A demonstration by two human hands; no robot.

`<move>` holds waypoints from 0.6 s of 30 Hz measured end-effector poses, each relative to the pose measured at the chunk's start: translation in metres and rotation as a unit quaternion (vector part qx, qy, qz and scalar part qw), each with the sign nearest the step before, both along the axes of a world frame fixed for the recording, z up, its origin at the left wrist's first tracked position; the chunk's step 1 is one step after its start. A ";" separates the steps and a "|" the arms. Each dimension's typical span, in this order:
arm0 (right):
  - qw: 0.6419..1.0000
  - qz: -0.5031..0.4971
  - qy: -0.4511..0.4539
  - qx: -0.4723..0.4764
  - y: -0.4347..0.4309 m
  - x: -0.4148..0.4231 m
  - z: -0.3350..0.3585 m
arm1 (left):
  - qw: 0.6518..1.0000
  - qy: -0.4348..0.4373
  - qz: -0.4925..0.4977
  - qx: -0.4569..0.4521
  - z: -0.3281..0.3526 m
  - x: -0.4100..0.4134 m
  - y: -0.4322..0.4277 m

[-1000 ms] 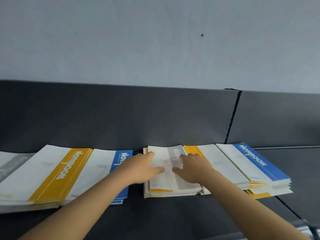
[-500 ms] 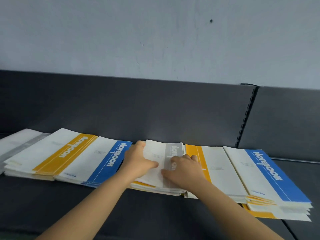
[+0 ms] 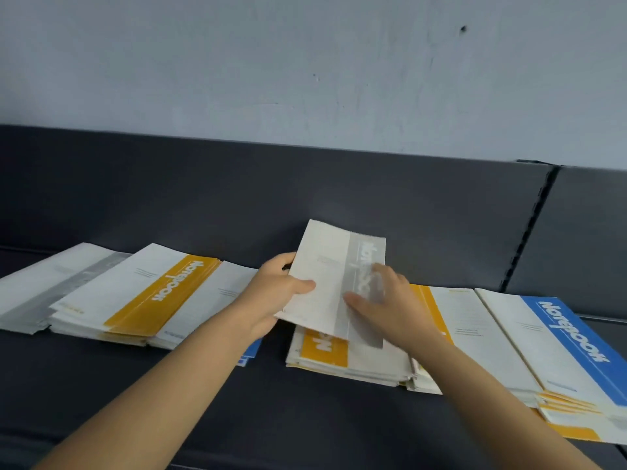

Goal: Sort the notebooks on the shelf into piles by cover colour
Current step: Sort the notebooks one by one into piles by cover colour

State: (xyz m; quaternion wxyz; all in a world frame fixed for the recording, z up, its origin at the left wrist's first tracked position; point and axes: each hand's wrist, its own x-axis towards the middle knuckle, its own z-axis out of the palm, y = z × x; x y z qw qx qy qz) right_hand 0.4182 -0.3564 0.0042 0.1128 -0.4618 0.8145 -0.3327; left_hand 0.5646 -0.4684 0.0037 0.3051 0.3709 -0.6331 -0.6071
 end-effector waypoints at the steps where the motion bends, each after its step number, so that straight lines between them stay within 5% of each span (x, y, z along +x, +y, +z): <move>1: 0.999 0.002 -0.030 -0.040 -0.004 0.011 0.006 | 1.000 0.008 0.001 -0.012 0.003 0.012 -0.007; 10: 0.988 0.029 -0.101 -0.114 -0.125 0.194 0.009 | 0.965 -0.094 -0.024 -0.243 0.016 0.188 -0.129; 18: 0.997 0.032 -0.003 -0.064 -0.237 0.328 0.024 | 0.896 -0.297 -0.024 -0.329 0.034 0.319 -0.230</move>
